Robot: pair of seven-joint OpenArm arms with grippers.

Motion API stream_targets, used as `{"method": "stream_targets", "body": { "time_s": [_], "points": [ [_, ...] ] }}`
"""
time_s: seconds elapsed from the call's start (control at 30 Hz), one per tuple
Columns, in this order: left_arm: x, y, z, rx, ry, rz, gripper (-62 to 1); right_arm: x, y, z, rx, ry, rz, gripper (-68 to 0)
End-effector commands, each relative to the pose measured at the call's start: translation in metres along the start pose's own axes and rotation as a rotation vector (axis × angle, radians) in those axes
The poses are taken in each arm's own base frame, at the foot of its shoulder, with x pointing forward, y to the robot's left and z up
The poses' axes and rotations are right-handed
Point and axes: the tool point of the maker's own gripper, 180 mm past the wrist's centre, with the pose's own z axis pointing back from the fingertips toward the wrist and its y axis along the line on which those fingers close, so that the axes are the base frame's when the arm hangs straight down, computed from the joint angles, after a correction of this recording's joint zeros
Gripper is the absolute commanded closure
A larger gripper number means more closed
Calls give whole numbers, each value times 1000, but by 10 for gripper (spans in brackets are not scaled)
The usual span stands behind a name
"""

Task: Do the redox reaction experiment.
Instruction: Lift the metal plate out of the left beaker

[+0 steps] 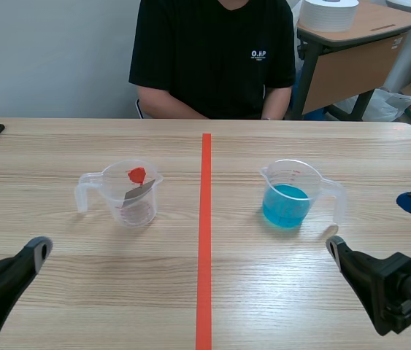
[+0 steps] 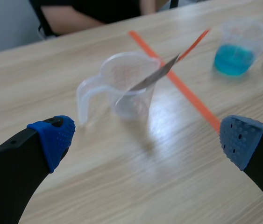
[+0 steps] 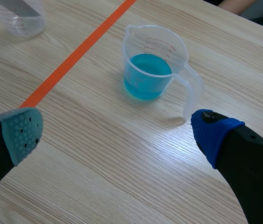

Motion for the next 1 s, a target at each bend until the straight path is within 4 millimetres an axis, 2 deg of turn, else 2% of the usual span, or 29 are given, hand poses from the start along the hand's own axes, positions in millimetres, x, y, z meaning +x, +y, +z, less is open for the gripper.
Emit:
{"method": "stream_targets", "body": {
  "time_s": [0.0, 0.17, 0.4, 0.57, 0.77, 0.97],
  "points": [
    [-4, 7, 12, 33, 6, 5, -623, 14, -3, -1, 0, -48, 20, -679],
    [-43, 26, 53, 103, 155, 9, -623, 21, -6, -5, -6, -62, 69, -679],
    [-108, 35, 108, 195, 363, 84, -623, 39, -7, -14, 15, -111, 123, -679],
    [-142, 37, 141, 299, 428, 156, -623, 53, 7, -27, 81, -148, 194, -679],
    [-162, 27, 159, 369, 465, 227, -623, 74, 31, -45, 158, -208, 258, -679],
    [-186, 12, 150, 359, 524, 244, -623, 94, 61, -62, 248, -264, 316, -679]
  ]
}}
